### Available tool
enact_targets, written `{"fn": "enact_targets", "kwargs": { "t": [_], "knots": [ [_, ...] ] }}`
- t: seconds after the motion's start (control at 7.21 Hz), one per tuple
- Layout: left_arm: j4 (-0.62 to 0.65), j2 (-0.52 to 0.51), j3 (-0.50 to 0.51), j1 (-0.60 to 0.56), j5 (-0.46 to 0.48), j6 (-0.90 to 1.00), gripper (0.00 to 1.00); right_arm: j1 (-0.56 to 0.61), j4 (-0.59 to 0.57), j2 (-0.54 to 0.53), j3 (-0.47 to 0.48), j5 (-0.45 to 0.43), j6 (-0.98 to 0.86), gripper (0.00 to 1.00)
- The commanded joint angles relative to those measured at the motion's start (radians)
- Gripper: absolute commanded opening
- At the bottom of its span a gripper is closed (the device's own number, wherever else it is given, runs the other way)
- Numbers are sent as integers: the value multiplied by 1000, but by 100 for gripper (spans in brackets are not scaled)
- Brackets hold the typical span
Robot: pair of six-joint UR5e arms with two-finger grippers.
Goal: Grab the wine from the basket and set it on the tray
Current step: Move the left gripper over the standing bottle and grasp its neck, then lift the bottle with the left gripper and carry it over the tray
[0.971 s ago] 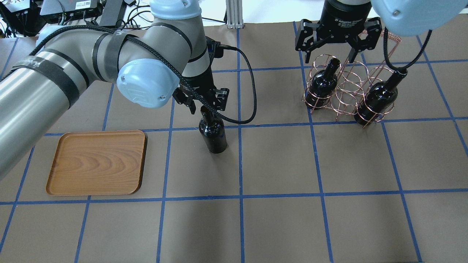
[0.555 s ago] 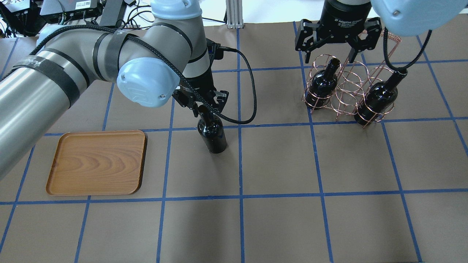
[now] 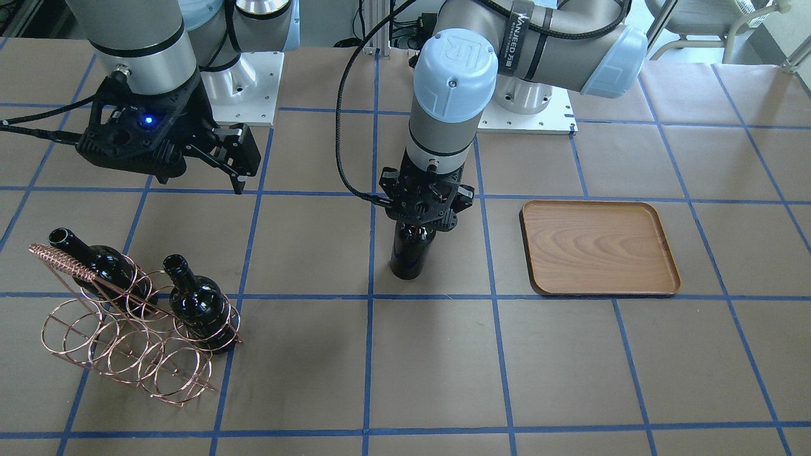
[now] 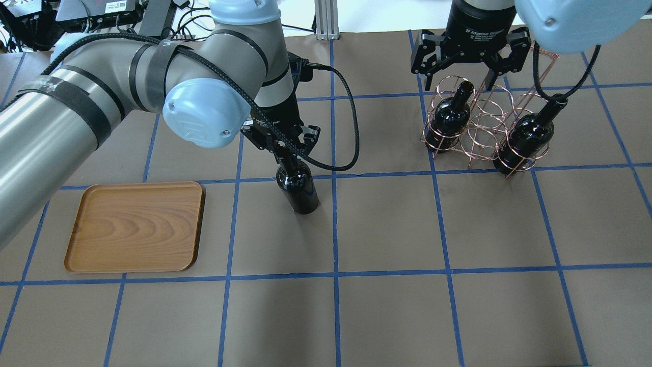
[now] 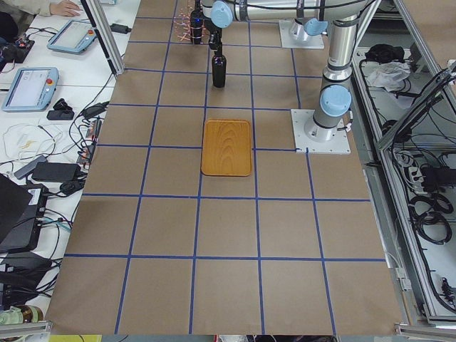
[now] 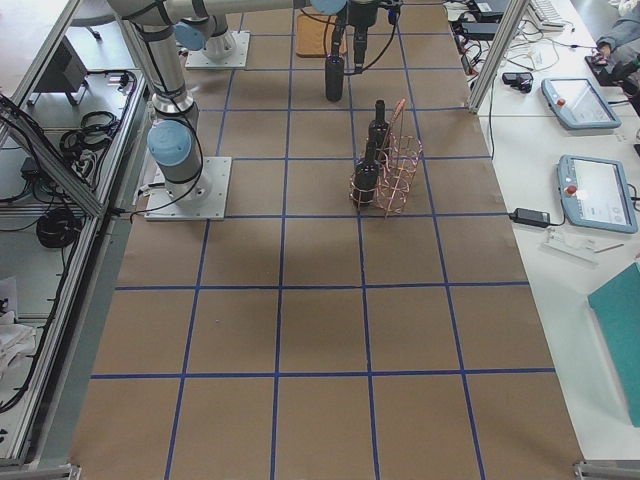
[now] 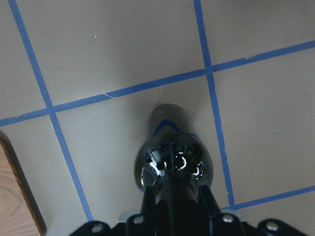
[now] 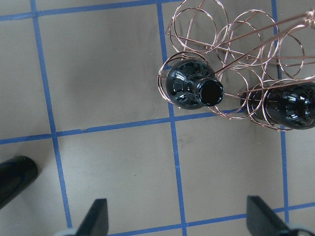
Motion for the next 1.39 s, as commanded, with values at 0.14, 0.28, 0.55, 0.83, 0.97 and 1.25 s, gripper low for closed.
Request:
{"fn": "enact_targets", "kwargs": {
  "t": [0.14,0.28,0.55,0.83,0.97,1.25],
  "knots": [
    [-2,15,12,9,-5,4,0,0,-5,-1,2,0,0,100],
    [-2,32,21,23,7,6,0,0,-5,-1,4,0,0,100],
    [-101,41,113,152,57,116,0,0,-5,-1,4,0,0,100],
    [-112,87,116,298,110,234,0,0,-5,-1,4,0,0,100],
    [-129,99,107,382,108,330,0,0,-5,-1,4,0,0,100],
    [-144,127,42,530,113,446,0,0,-10,-1,4,0,0,100]
  ]
}}
